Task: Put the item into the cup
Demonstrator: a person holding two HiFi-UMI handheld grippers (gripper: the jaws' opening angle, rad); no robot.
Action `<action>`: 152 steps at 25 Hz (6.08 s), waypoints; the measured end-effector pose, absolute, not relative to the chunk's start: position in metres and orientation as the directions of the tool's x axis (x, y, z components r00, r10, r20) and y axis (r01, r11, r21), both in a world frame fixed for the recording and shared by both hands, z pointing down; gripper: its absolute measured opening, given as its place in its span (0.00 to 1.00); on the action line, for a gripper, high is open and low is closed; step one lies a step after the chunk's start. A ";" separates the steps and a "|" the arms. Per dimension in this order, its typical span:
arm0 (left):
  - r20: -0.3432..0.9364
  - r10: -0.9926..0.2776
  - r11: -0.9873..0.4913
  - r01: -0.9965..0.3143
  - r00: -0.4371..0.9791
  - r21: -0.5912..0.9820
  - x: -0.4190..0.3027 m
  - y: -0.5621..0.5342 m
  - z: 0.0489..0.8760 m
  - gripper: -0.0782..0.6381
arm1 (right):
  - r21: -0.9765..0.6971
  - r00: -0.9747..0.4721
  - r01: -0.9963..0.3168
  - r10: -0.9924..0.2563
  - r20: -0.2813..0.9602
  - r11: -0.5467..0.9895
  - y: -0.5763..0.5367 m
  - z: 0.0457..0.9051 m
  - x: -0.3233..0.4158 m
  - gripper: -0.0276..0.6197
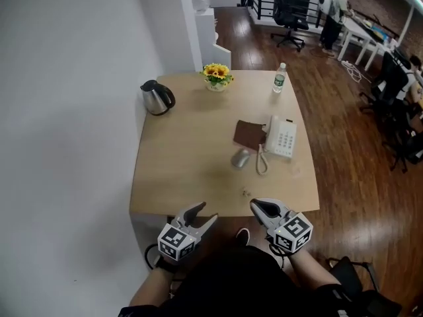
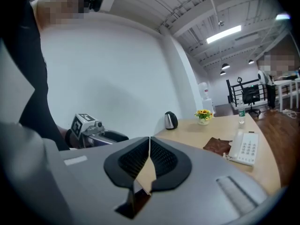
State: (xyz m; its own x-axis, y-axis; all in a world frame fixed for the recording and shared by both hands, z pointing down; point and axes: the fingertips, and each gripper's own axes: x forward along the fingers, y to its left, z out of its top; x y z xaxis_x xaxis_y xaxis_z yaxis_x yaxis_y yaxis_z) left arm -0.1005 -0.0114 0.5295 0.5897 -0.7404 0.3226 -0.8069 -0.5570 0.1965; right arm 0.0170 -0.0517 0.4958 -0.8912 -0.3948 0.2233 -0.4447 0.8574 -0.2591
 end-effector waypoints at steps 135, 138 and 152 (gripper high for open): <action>0.498 -0.559 -0.686 -0.707 0.663 0.172 -0.048 -0.141 0.592 0.41 | -0.014 -0.410 -0.718 -0.406 0.817 0.696 -0.293 0.712 0.206 0.30; 0.492 -0.580 -0.675 -0.721 0.650 0.157 -0.053 -0.145 0.586 0.41 | -0.040 -0.496 -0.695 -0.439 0.749 0.718 -0.295 0.672 0.175 0.27; 0.411 -0.718 -0.565 -0.815 0.563 0.129 -0.073 -0.132 0.551 0.41 | -0.246 -0.830 -0.462 -0.317 0.459 0.852 -0.195 0.563 0.052 0.05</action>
